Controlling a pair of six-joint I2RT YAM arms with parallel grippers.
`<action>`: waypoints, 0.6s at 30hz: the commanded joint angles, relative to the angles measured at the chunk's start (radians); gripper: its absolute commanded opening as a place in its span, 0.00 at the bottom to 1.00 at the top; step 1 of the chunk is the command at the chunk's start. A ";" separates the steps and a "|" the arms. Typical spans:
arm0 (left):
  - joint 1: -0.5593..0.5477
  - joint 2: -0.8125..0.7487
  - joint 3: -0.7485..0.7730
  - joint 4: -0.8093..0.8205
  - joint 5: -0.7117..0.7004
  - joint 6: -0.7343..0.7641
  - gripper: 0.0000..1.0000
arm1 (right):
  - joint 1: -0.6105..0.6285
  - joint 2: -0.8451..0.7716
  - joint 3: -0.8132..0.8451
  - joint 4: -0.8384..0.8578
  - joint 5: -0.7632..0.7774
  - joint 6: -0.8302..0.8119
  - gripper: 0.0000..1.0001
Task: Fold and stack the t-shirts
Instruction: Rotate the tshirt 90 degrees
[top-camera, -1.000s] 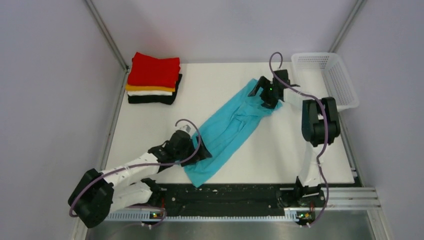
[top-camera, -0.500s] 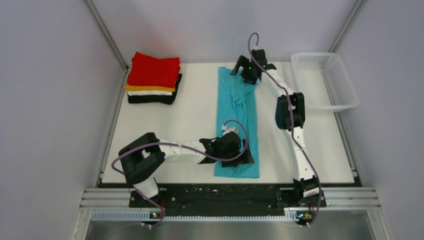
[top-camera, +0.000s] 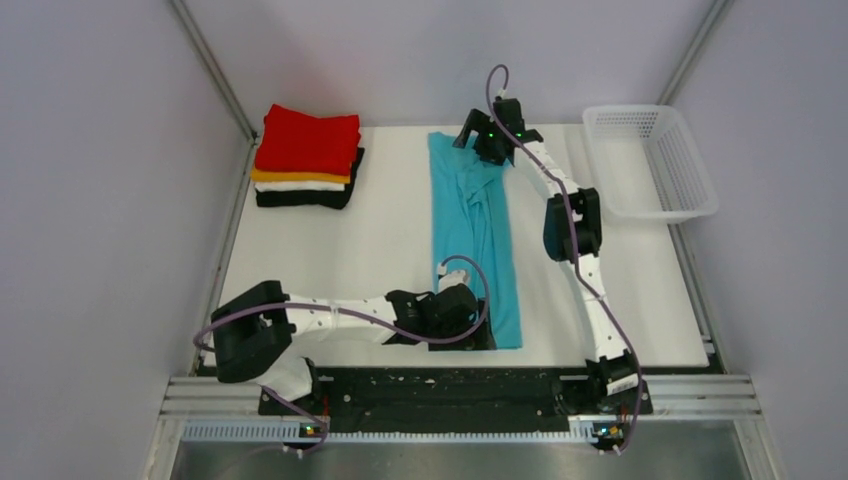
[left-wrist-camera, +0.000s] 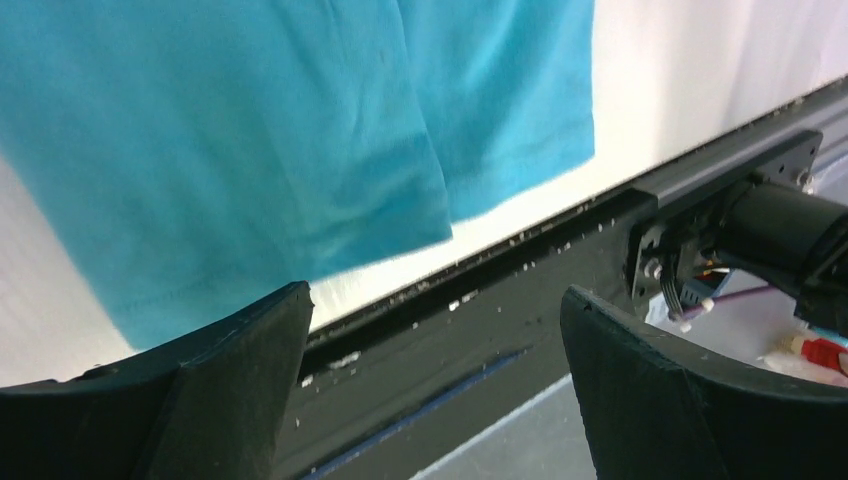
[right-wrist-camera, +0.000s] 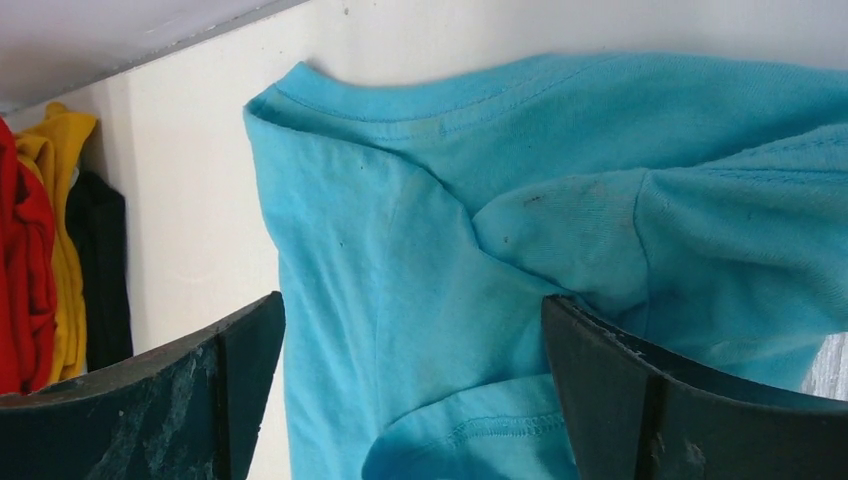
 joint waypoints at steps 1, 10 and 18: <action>-0.027 -0.116 -0.012 -0.037 -0.042 0.037 0.99 | 0.010 -0.073 0.025 0.015 0.008 -0.062 0.99; -0.026 -0.326 -0.037 -0.222 -0.229 0.072 0.99 | 0.017 -0.465 -0.139 -0.101 0.133 -0.240 0.99; -0.015 -0.401 -0.182 -0.290 -0.297 0.046 0.99 | 0.060 -1.228 -1.235 0.022 0.242 -0.123 0.99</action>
